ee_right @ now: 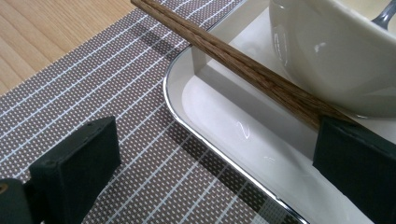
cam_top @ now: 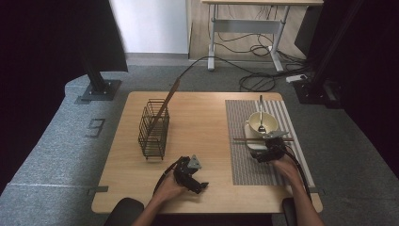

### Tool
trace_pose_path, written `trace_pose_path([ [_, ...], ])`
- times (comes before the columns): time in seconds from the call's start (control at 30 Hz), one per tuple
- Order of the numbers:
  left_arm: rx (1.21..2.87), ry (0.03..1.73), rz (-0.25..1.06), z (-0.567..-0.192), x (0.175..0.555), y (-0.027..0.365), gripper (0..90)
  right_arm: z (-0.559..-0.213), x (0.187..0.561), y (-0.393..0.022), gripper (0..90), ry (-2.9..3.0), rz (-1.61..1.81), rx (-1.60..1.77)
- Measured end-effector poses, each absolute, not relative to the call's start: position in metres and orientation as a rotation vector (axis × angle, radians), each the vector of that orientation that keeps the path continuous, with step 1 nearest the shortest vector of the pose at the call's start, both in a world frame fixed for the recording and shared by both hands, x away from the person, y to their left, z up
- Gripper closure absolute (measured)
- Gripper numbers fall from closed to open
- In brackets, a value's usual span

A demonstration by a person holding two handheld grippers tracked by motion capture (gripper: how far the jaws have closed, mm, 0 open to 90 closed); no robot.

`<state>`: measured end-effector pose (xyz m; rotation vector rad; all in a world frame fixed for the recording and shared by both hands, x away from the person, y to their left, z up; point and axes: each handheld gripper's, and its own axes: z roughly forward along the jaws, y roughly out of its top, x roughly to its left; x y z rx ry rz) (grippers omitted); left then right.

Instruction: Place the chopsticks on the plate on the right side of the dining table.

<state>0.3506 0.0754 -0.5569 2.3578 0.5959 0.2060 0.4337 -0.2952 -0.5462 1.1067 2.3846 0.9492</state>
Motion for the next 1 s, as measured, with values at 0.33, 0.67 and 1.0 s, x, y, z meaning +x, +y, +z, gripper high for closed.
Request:
trace_pose_path([
  [0.33, 2.358, 0.596, 0.206, -0.557, 0.351, 0.075, 0.0, -0.528, 0.429, -0.323, 1.2, 2.242, 1.006, 1.191],
  [0.67, 2.358, 0.595, 0.206, -0.557, 0.351, 0.075, 0.0, -0.530, 0.425, -0.375, 5.6, 1.959, 0.901, 1.404],
  [1.0, 2.358, 0.595, 0.206, -0.557, 0.351, 0.075, 0.0, -0.541, 0.428, -0.378, 11.5, 1.959, 0.833, 1.402],
])
